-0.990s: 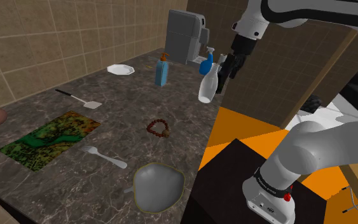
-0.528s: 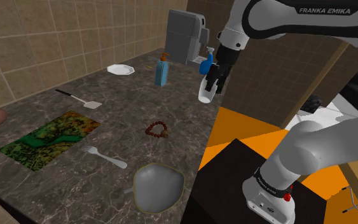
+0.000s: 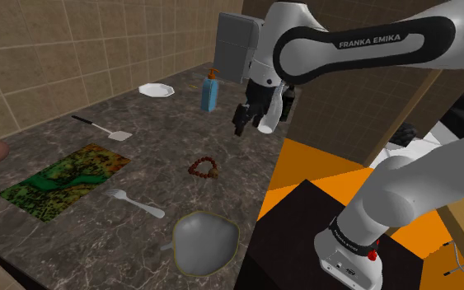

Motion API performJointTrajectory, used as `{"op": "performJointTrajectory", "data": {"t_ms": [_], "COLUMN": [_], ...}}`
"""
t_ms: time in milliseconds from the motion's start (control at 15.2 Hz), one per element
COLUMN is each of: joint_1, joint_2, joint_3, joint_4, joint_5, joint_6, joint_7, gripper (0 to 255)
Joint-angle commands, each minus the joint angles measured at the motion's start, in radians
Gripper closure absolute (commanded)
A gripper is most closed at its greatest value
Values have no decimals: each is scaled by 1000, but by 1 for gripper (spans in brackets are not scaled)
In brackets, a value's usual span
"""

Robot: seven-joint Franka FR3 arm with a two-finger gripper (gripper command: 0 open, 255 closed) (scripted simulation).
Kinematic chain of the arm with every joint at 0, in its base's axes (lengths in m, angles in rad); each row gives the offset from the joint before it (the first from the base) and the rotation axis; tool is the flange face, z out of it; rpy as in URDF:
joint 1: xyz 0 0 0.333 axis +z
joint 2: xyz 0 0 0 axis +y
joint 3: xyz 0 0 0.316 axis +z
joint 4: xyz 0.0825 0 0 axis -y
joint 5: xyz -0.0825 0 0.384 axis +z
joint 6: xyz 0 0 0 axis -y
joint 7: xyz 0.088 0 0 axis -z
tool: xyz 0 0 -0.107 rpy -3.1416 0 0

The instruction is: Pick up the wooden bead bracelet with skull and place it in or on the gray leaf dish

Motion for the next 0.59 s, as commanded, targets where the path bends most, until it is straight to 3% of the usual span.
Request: {"op": "performJointTrajectory", "data": {"t_ms": [0,264,528], "joint_1": [5,2,-6], "joint_2": [57,191,344], "joint_3": [45,125,198], "joint_4": [4,41,102], "joint_5": [-5,-48,-136], "joint_6": [59,158,241], "joint_7": [49,150,274], "gripper": [0,0,0]}}
